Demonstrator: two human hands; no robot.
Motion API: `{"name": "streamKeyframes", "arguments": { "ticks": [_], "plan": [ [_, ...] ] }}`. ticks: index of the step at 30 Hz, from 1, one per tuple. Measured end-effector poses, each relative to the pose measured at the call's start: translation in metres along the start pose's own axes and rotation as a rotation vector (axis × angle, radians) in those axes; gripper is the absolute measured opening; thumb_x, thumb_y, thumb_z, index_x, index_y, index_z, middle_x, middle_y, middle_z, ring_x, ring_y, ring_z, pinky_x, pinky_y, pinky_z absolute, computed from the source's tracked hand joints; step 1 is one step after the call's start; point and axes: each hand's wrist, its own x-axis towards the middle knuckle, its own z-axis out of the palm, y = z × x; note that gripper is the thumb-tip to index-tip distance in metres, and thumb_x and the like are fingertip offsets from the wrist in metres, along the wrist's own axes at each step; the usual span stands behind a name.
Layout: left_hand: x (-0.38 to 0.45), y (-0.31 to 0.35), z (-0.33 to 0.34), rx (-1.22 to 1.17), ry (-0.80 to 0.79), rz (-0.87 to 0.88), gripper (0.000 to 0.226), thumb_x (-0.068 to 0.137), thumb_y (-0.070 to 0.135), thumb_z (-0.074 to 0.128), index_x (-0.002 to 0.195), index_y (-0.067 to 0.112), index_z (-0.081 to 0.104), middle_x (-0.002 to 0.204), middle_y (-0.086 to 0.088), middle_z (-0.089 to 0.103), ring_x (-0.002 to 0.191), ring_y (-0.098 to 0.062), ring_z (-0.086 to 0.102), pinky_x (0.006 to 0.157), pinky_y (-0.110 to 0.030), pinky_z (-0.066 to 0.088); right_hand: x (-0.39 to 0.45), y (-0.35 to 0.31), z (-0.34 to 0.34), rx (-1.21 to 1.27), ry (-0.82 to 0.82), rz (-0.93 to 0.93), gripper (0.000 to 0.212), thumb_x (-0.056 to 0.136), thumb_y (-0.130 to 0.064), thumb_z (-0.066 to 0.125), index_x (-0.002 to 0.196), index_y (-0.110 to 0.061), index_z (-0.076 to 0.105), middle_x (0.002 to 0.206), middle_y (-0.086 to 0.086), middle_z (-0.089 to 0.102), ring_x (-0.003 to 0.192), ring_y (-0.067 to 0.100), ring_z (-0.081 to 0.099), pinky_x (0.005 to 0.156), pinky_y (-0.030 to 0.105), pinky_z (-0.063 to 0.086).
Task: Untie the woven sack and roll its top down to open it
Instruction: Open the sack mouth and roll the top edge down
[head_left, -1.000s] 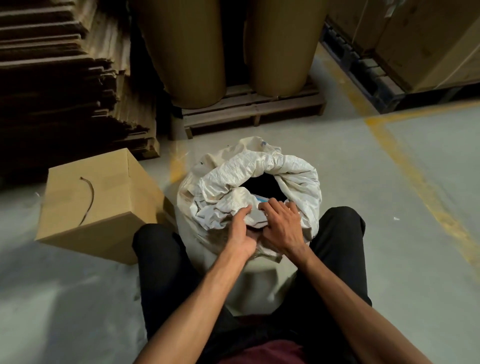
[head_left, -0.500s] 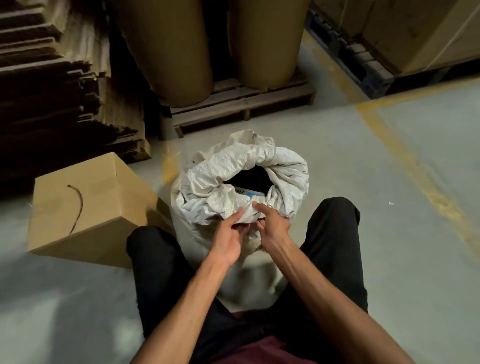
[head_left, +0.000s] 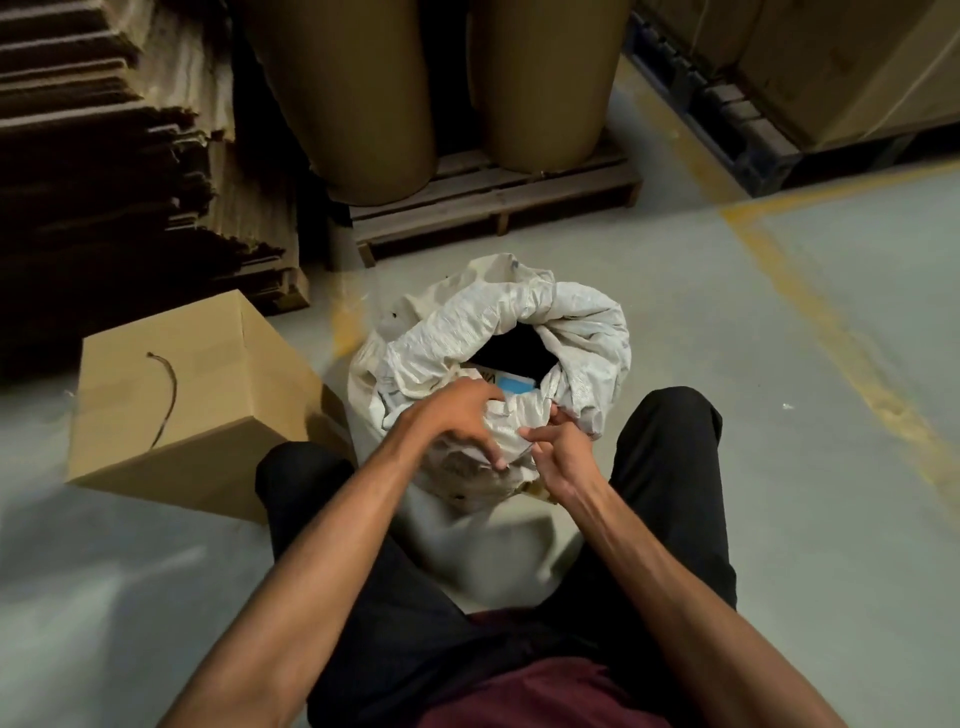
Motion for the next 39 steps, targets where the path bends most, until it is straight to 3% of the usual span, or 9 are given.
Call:
{"name": "streamKeyframes", "arguments": {
  "ticks": [5,8,11,14,16,21,27,31,39],
  "plan": [
    [0.013,0.002,0.023,0.152,0.327,0.058,0.03,0.058,0.049,0.077,0.07,0.023,0.067,0.056,0.007,0.061,0.062,-0.015,0.061,0.078,-0.033,0.047,-0.016,-0.014,-0.014,-0.507,0.096,-0.193,0.029,0.082,0.015,0.066,0.111,0.011,0.065,0.103,0.028,0.074,0.08,0.029,0.074,0.063,0.034,0.062],
    [0.008,-0.003,0.039,0.255,0.484,0.116,0.021,0.059,0.016,0.071,0.059,0.021,0.051,0.053,0.012,0.048,0.056,-0.014,0.051,0.1,-0.04,0.035,-0.033,-0.045,-0.015,-1.443,0.171,-0.56,0.021,0.081,-0.033,0.081,0.087,-0.016,0.07,0.079,-0.004,0.073,0.07,0.014,0.064,0.059,0.034,0.054],
    [0.003,-0.006,0.048,0.33,0.559,0.254,0.033,0.06,0.014,0.085,0.062,0.023,0.053,0.057,0.004,0.051,0.059,-0.019,0.049,0.092,-0.04,0.041,-0.031,-0.057,-0.004,-1.943,0.041,-1.054,0.067,0.061,-0.056,0.081,0.116,-0.027,0.058,0.109,-0.006,0.059,0.101,0.019,0.054,0.084,0.04,0.049],
    [0.004,-0.007,0.052,0.423,0.661,0.38,0.029,0.054,0.02,0.089,0.063,0.018,0.061,0.057,0.0,0.054,0.059,-0.022,0.052,0.076,-0.036,0.045,0.001,-0.051,0.008,-2.276,-0.171,-0.938,0.105,0.055,-0.085,0.049,0.141,-0.023,0.05,0.125,0.005,0.055,0.121,0.026,0.051,0.108,0.046,0.038],
    [0.007,-0.01,0.057,0.409,0.79,0.433,0.023,0.059,0.013,0.08,0.065,0.018,0.059,0.059,-0.001,0.051,0.055,-0.024,0.049,0.072,-0.037,0.045,0.023,-0.043,0.007,-2.425,-0.223,-0.813,0.084,0.063,-0.083,0.054,0.119,-0.021,0.062,0.107,0.002,0.063,0.104,0.025,0.063,0.103,0.043,0.037],
    [0.0,-0.016,0.064,0.296,0.696,0.396,0.02,0.064,0.027,0.076,0.076,0.021,0.062,0.069,0.004,0.056,0.064,-0.022,0.056,0.077,-0.038,0.042,0.052,-0.023,-0.02,-2.372,-0.233,-0.906,0.059,0.05,-0.063,0.088,0.073,-0.017,0.06,0.064,0.0,0.061,0.058,0.022,0.06,0.075,0.034,0.046],
    [-0.016,-0.011,0.041,0.084,0.201,0.257,0.058,0.05,0.038,0.081,0.104,0.032,0.059,0.085,0.016,0.063,0.08,-0.009,0.061,0.066,-0.026,0.044,0.055,-0.011,-0.043,-2.254,-0.224,-1.188,0.052,0.043,-0.024,0.089,0.088,-0.015,0.066,0.077,0.002,0.061,0.067,0.027,0.061,0.076,0.039,0.046],
    [0.002,-0.018,0.05,0.297,0.211,0.212,0.098,0.051,0.057,0.083,0.136,0.029,0.043,0.126,0.008,0.061,0.115,-0.018,0.057,0.103,-0.042,0.038,0.058,-0.006,-0.045,-2.305,-0.231,-1.14,0.064,0.042,-0.032,0.096,0.096,-0.017,0.065,0.087,0.001,0.064,0.074,0.026,0.062,0.08,0.04,0.045],
    [0.014,-0.021,0.068,0.406,0.407,0.374,0.009,0.069,0.026,0.064,0.072,0.022,0.057,0.063,0.002,0.058,0.064,-0.024,0.061,0.086,-0.041,0.039,0.047,-0.017,-0.035,-2.37,-0.283,-1.02,0.078,0.053,-0.051,0.082,0.12,-0.024,0.051,0.104,0.0,0.058,0.086,0.025,0.06,0.085,0.043,0.044]
  ]
}}
